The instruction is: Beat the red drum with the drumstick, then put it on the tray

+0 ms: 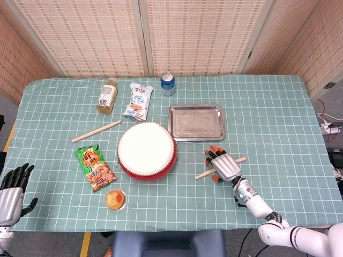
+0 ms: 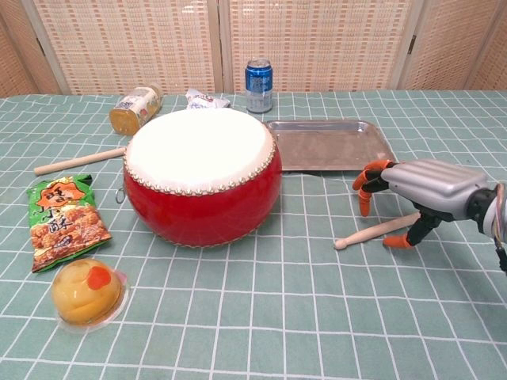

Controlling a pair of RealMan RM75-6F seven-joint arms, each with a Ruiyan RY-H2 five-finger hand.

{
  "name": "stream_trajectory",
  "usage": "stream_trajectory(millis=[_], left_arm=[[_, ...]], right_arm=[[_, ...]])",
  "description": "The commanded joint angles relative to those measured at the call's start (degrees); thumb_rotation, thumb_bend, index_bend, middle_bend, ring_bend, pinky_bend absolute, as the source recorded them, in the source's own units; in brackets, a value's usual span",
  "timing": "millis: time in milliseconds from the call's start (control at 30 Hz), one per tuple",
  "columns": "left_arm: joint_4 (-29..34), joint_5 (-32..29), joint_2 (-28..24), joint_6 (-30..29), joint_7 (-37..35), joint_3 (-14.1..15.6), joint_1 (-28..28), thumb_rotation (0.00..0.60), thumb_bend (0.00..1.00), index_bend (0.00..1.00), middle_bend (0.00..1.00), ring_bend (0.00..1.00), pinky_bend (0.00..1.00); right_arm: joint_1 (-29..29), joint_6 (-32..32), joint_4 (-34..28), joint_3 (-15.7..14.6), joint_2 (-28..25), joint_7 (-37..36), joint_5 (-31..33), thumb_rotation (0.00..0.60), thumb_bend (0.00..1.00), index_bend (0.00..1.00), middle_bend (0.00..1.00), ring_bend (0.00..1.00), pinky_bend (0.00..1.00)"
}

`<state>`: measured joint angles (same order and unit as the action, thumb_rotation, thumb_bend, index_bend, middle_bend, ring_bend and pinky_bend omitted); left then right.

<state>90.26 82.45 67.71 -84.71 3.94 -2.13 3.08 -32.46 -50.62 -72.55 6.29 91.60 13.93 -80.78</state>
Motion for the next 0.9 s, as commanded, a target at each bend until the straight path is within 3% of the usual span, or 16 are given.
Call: stream_trajectory(millis=[33, 400, 600, 767, 900], left_arm=[[-0.6, -0.2, 0.3, 0.3, -0.6, 0.1, 0.0, 0.600, 0.25, 0.01, 0.00, 0.00, 0.03], [-1.9, -0.4, 0.8, 0.5, -1.7, 0.1, -0.2, 0.600, 0.25, 0.01, 0.00, 0.00, 0.03], [-2.3, -0.3, 0.9, 0.3, -2.2, 0.2, -0.4, 0.600, 0.25, 0.01, 0.00, 0.00, 0.03], [-2.4, -0.3, 0.8, 0.2, -2.3, 0.2, -0.6, 0.600, 0.25, 0.01, 0.00, 0.00, 0.03], [-2.0, 0.0, 0.8, 0.5, -2.0, 0.3, -0.4, 0.600, 0.25, 0.01, 0.00, 0.00, 0.03]], right_arm=[[-0.4, 0.2, 0.6, 0.0, 0.5, -0.2, 0.6, 0.600, 0.31, 0.45, 0.14, 0.03, 0.18], [-1.3, 1.1, 1.8, -1.1, 1.7, -0.3, 2.3, 0.600, 0.36, 0.51, 0.14, 0.03, 0.18], [-1.2, -0.2, 1.4, -0.9, 1.5, -1.8, 2.4, 0.600, 0.41, 0.60, 0.14, 0.04, 0.18], [0.1, -4.0, -2.8, 0.4, -1.0, -10.9, 1.3, 0.600, 0.42, 0.62, 0.15, 0.05, 0.18], [1.1, -5.9, -6.5, 1.7, -3.5, -27.0, -0.4, 0.600, 0.42, 0.63, 0.16, 0.06, 0.18]])
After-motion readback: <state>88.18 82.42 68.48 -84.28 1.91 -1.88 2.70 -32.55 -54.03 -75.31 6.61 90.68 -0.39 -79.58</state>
